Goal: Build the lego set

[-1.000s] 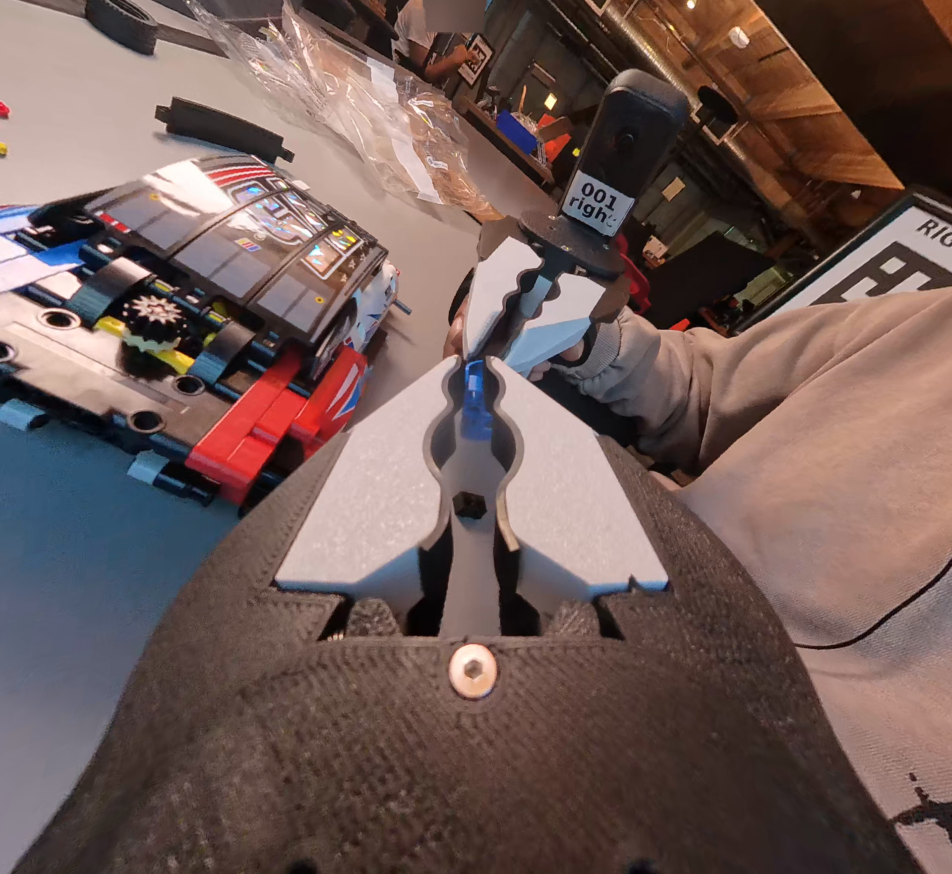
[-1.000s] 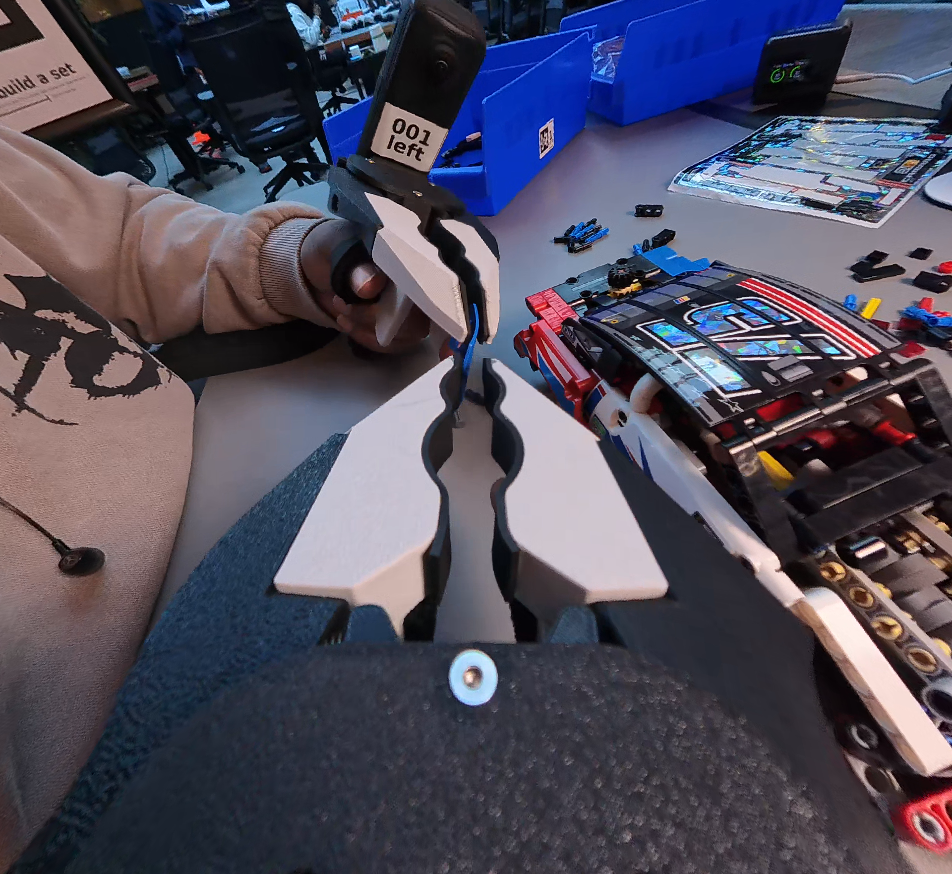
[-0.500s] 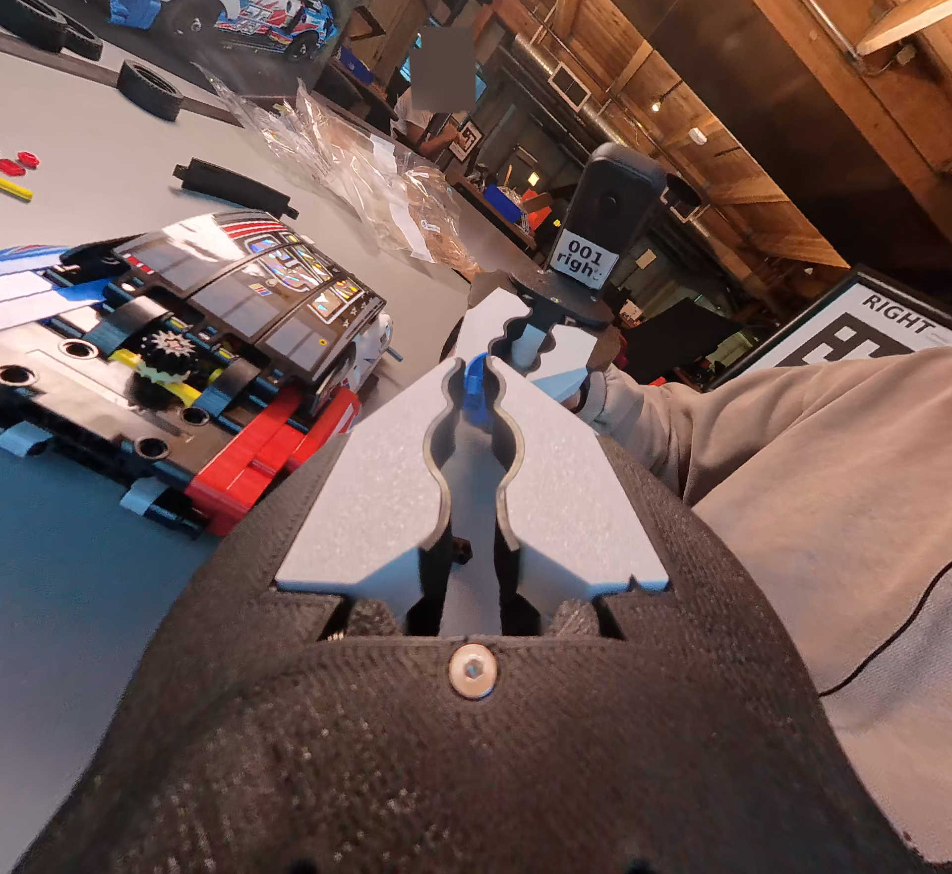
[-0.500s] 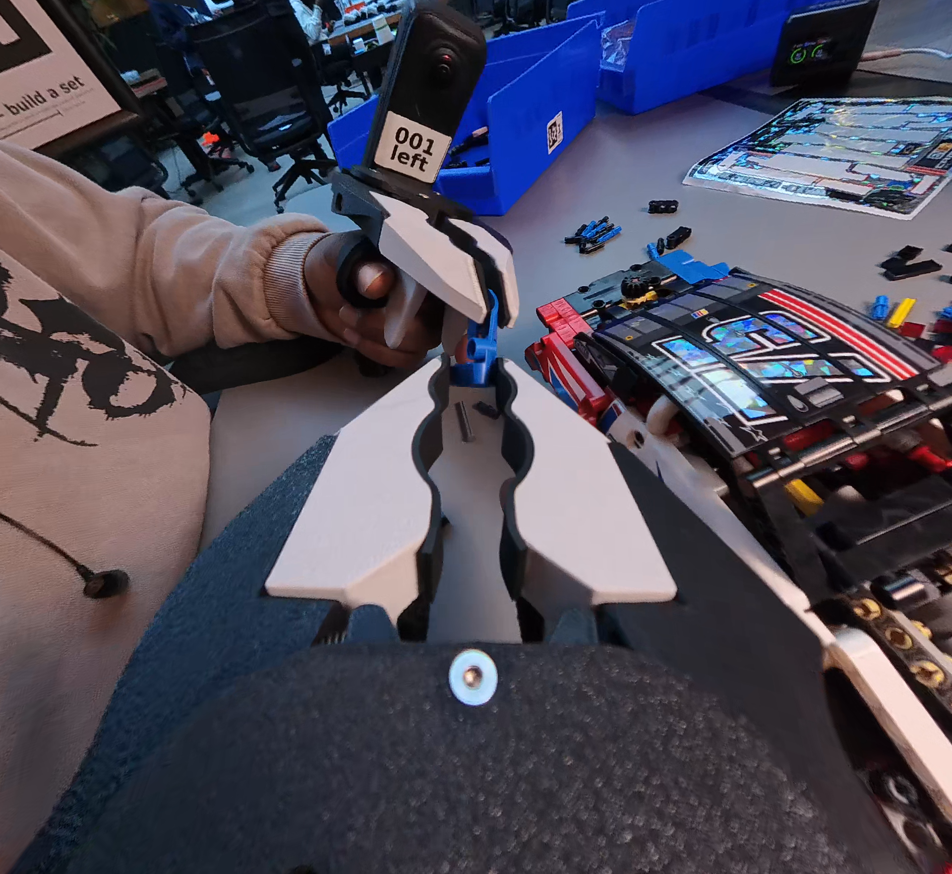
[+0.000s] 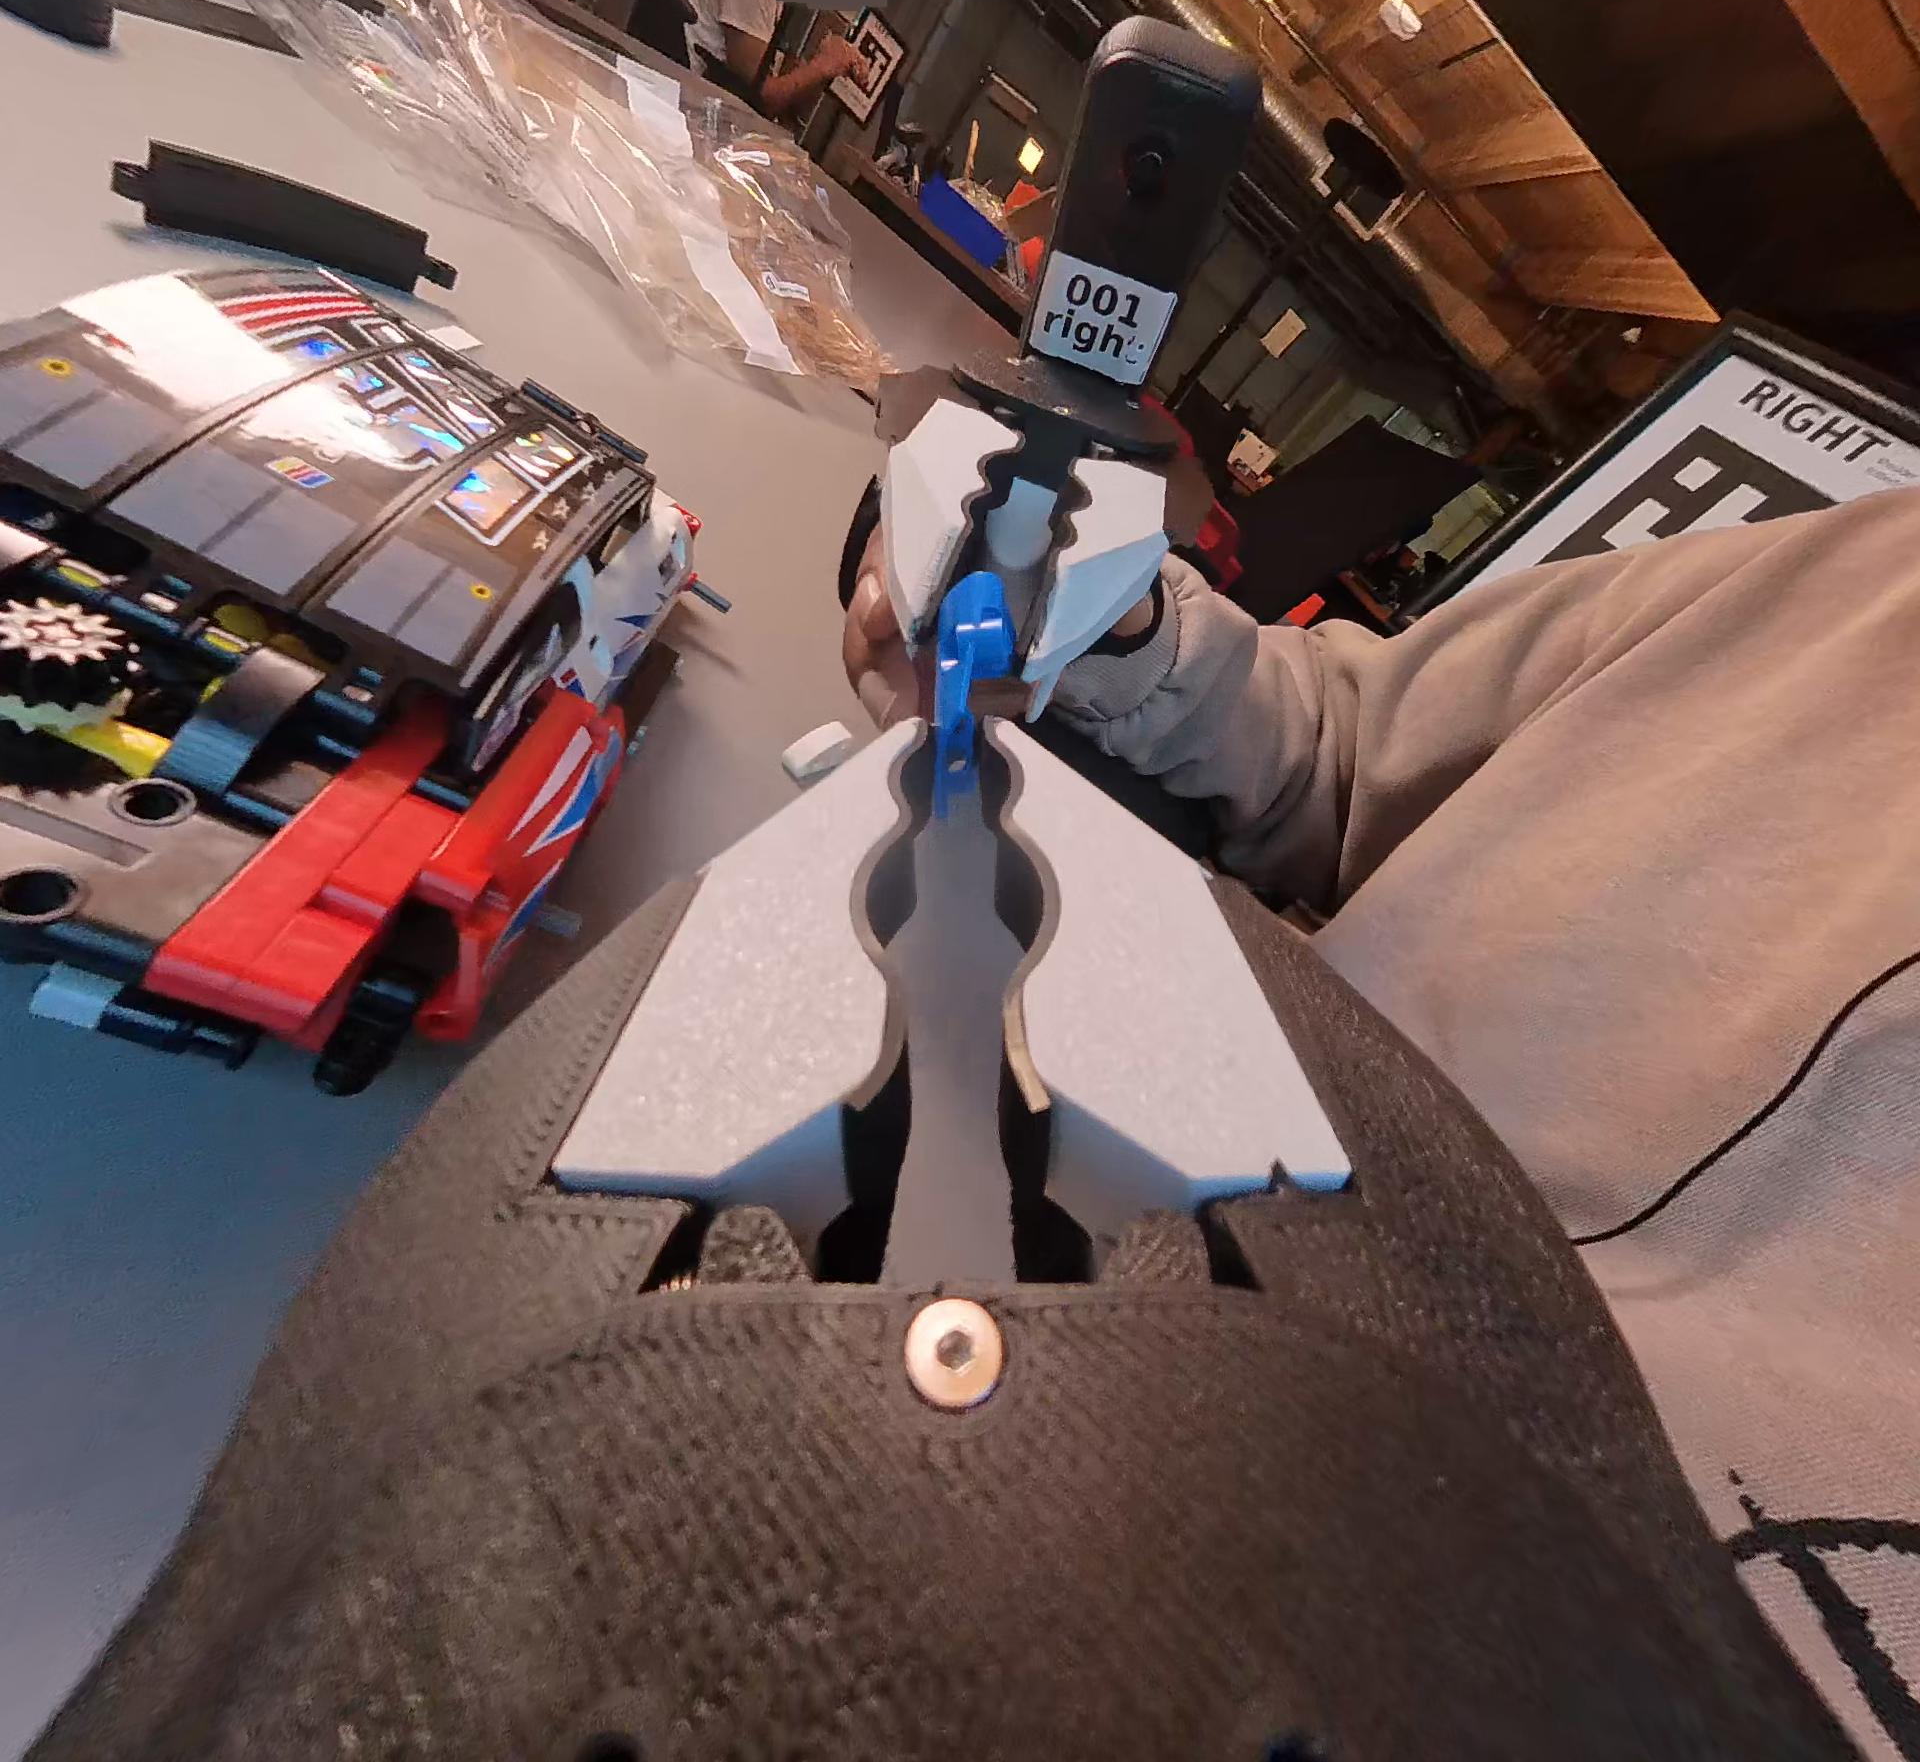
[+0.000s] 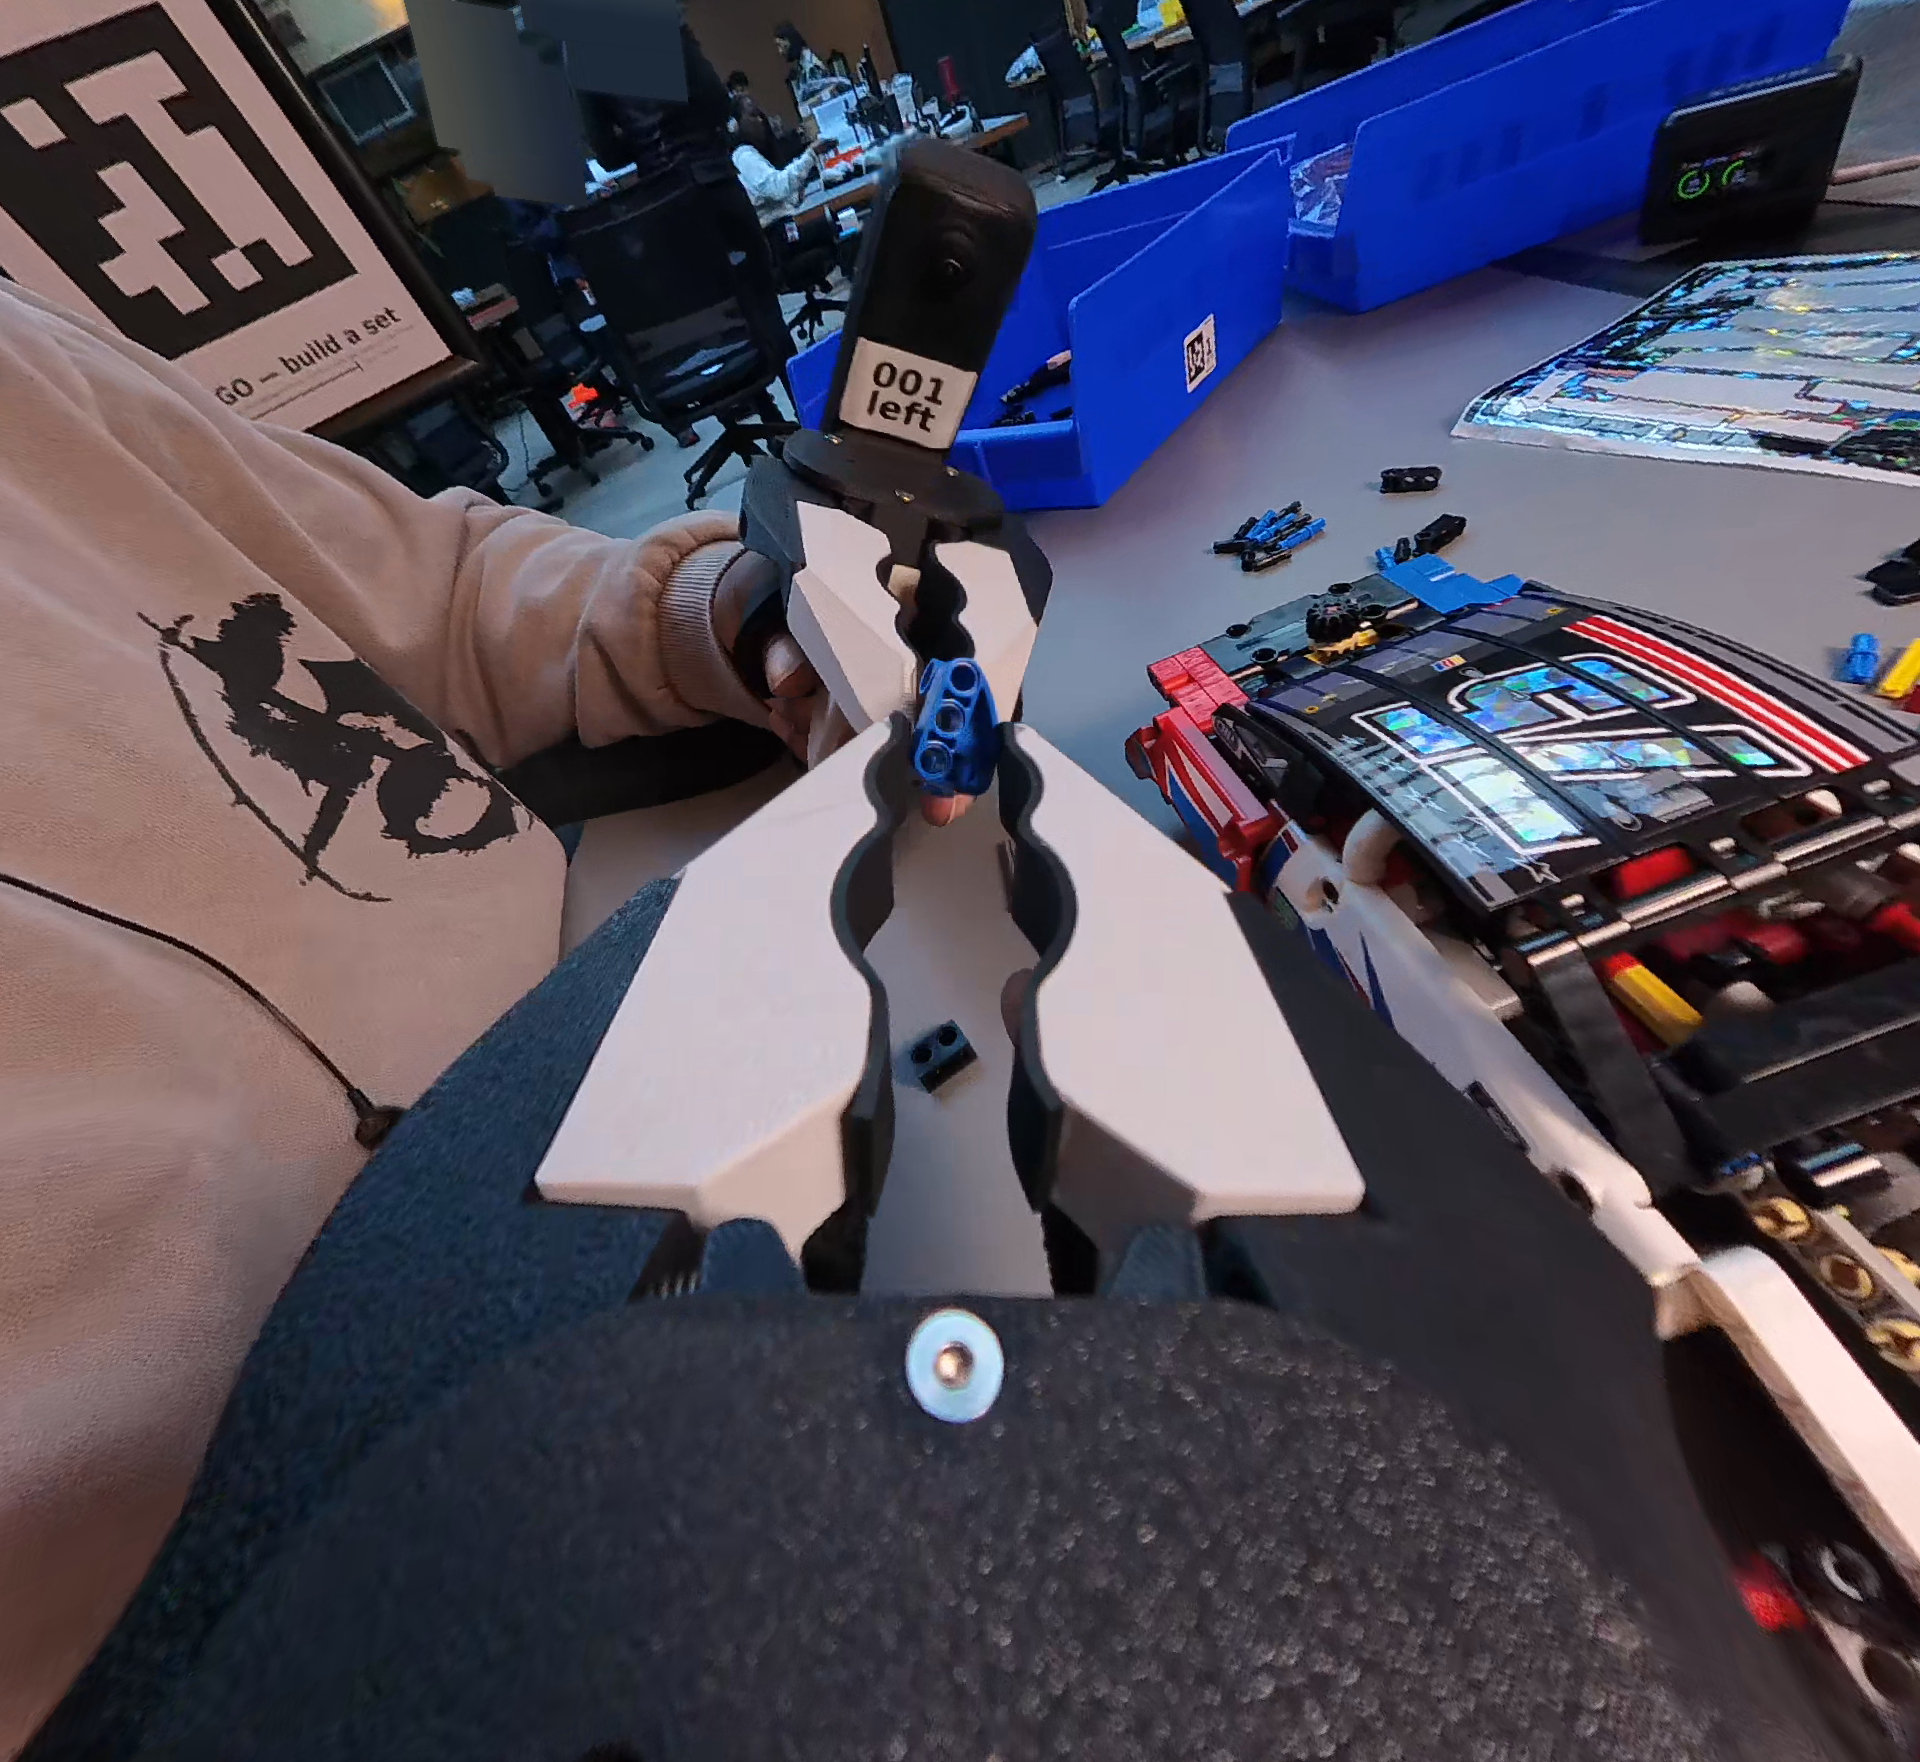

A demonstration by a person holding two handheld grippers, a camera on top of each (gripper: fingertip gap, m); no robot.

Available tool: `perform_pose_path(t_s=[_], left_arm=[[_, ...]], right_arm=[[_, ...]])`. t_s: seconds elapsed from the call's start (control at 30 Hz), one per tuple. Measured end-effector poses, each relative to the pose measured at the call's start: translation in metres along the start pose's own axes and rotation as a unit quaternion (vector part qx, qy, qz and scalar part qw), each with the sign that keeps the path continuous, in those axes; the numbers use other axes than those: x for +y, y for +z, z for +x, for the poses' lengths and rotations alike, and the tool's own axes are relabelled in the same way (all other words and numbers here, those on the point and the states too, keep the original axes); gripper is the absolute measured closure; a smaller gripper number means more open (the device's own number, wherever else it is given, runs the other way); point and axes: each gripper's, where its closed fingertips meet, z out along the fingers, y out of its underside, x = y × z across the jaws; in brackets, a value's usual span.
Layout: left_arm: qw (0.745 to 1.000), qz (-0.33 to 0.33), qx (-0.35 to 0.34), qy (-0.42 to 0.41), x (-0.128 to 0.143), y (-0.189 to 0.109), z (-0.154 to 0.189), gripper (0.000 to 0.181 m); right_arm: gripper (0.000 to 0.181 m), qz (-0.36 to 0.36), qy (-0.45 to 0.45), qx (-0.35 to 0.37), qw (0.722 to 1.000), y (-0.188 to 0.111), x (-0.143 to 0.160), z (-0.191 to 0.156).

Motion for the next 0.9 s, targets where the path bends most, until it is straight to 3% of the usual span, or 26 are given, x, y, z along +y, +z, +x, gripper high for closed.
perform_pose_path(t_s=[0.2, 0.53, 0.9], left_arm=[[0.998, 0.023, 0.026, -0.055, -0.003, 0.003, 0.005, 0.176], [0.991, 0.078, 0.009, -0.105, -0.018, -0.005, -0.013, 0.177], [0.987, 0.085, 0.032, -0.136, -0.019, -0.004, -0.01, 0.177]], right_arm=[[0.168, 0.03, -0.003, -0.007, 1.0, 0.002, -0.009, -0.003], [0.166, 0.06, -0.123, 0.098, 0.986, -0.004, -0.025, 0.023], [0.172, 0.031, -0.16, 0.093, 0.982, 0.003, -0.011, 0.02]])
